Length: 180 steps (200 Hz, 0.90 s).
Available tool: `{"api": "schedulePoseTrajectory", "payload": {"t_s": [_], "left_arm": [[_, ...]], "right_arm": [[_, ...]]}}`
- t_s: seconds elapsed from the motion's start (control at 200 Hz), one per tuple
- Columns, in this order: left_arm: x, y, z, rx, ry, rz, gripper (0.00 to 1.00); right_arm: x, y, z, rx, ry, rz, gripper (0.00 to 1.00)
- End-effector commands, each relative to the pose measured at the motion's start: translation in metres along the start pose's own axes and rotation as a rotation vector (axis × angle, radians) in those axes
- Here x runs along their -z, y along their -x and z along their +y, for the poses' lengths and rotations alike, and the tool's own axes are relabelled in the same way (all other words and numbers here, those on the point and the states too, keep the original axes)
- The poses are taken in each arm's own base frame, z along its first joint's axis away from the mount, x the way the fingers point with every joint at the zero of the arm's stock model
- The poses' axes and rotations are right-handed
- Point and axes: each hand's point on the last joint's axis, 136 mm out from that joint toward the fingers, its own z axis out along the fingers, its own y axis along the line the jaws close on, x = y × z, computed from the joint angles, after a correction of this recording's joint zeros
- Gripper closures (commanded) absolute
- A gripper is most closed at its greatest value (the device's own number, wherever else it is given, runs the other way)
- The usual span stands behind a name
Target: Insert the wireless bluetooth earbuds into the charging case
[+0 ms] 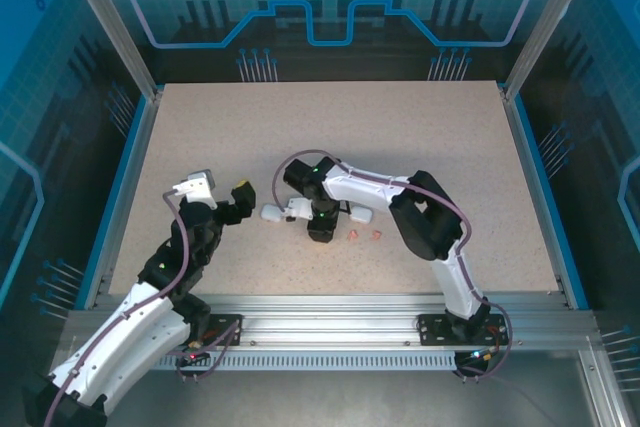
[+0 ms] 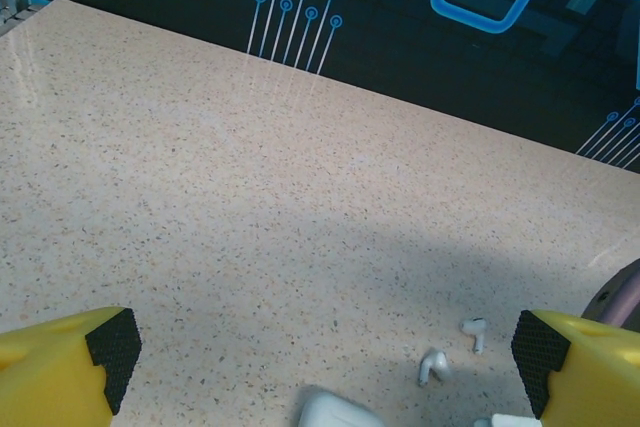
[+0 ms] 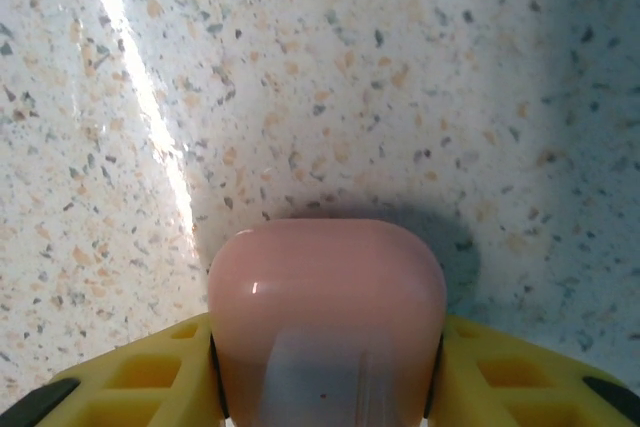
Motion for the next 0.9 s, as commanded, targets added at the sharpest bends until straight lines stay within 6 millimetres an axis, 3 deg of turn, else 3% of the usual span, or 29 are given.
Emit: {"api": "schedulePoseTrajectory", "payload": {"t_s": [0.0, 0.37, 0.675, 0.895], "left_arm": [[0.0, 0.005, -0.008, 0.027, -0.038, -0.004, 0.01], [-0.006, 0.001, -0.034, 0.132, -0.181, 0.09, 0.01], [-0.003, -0.002, -0.098, 0.155, -0.568, 0.261, 0.16], [0.009, -0.004, -0.144, 0.183, -0.835, 0.406, 0.19]], "right_arm": [[0.027, 0.002, -0.005, -0.032, -0.016, -0.096, 0.59], [0.072, -0.023, -0.02, -0.102, -0.11, -0.301, 0.59], [0.126, -0.03, -0.025, -0.074, -0.251, -0.504, 0.59], [0.16, -0.028, -0.026, -0.04, -0.333, -0.601, 0.59]]}}
